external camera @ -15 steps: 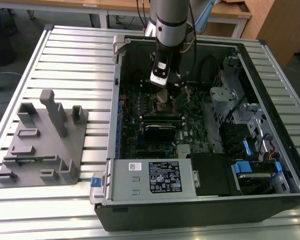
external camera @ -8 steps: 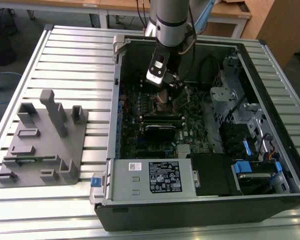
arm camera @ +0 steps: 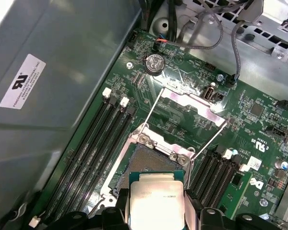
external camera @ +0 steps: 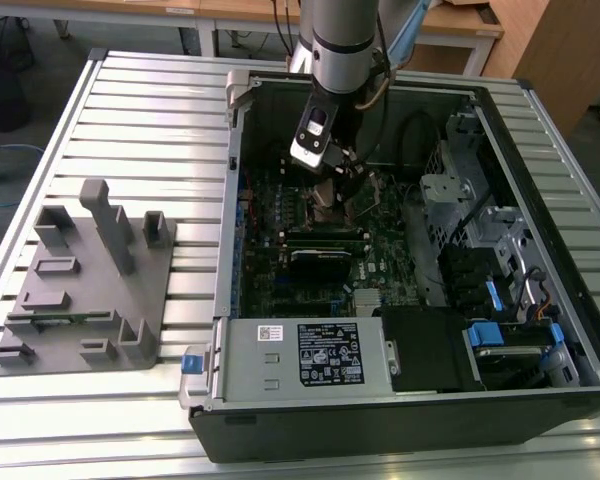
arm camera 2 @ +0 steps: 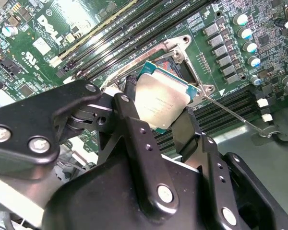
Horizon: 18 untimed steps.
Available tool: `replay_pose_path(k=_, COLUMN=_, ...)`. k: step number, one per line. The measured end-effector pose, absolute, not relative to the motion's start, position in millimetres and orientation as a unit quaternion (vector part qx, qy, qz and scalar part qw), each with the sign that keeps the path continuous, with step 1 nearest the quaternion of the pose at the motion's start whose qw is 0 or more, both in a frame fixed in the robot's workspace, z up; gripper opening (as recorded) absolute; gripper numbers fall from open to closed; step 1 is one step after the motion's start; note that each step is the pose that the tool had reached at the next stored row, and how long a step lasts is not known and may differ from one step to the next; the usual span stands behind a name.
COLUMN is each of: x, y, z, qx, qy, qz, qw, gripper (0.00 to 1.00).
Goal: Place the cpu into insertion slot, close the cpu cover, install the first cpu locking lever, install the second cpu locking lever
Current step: 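Place the cpu into insertion slot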
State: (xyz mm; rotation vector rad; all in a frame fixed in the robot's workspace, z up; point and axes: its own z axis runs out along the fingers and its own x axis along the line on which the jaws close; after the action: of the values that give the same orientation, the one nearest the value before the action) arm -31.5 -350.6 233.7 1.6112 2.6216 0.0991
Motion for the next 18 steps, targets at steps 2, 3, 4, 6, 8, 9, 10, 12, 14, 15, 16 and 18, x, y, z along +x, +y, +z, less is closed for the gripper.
replay_pose_path(k=2, x=-31.5, y=-350.6, z=233.7, qx=0.523, qy=0.851, qz=0.032, qw=0.031, gripper=0.54)
replay_pose_path(k=3, x=-31.5, y=-350.6, z=233.7, qx=0.523, qy=0.851, qz=0.032, qw=0.031, gripper=0.54)
replay_pose_path(k=4, x=-31.5, y=-350.6, z=233.6, qx=0.523, qy=0.851, qz=0.032, qw=0.031, gripper=0.54)
replay_pose_path(k=6, x=-31.5, y=-350.6, z=233.7, qx=0.523, qy=0.851, qz=0.032, qw=0.031, gripper=0.54)
replay_pose_path(k=8, x=-31.5, y=-350.6, z=233.7, qx=0.523, qy=0.851, qz=0.032, qw=0.031, gripper=0.54)
replay_pose_path(k=9, x=-31.5, y=-350.6, z=233.7, qx=0.523, qy=0.851, qz=0.032, qw=0.031, gripper=0.54)
replay_pose_path(k=10, x=-31.4, y=-350.6, z=233.6, qx=0.525, qy=0.850, qz=0.032, qw=0.032, gripper=0.54)
replay_pose_path(k=12, x=-31.4, y=-350.5, z=233.5, qx=0.536, qy=0.843, qz=0.032, qw=0.032, gripper=0.54)
replay_pose_path(k=14, x=-31.4, y=-350.6, z=233.4, qx=0.551, qy=0.833, qz=0.031, qw=0.033, gripper=0.54)
replay_pose_path(k=15, x=-31.4, y=-350.6, z=233.3, qx=0.559, qy=0.828, qz=0.031, qw=0.033, gripper=0.54)
replay_pose_path(k=16, x=-31.4, y=-350.6, z=233.3, qx=0.566, qy=0.823, qz=0.031, qw=0.033, gripper=0.54)
replay_pose_path(k=18, x=-31.4, y=-350.6, z=233.1, qx=0.581, qy=0.813, qz=0.030, qw=0.034, gripper=0.54)
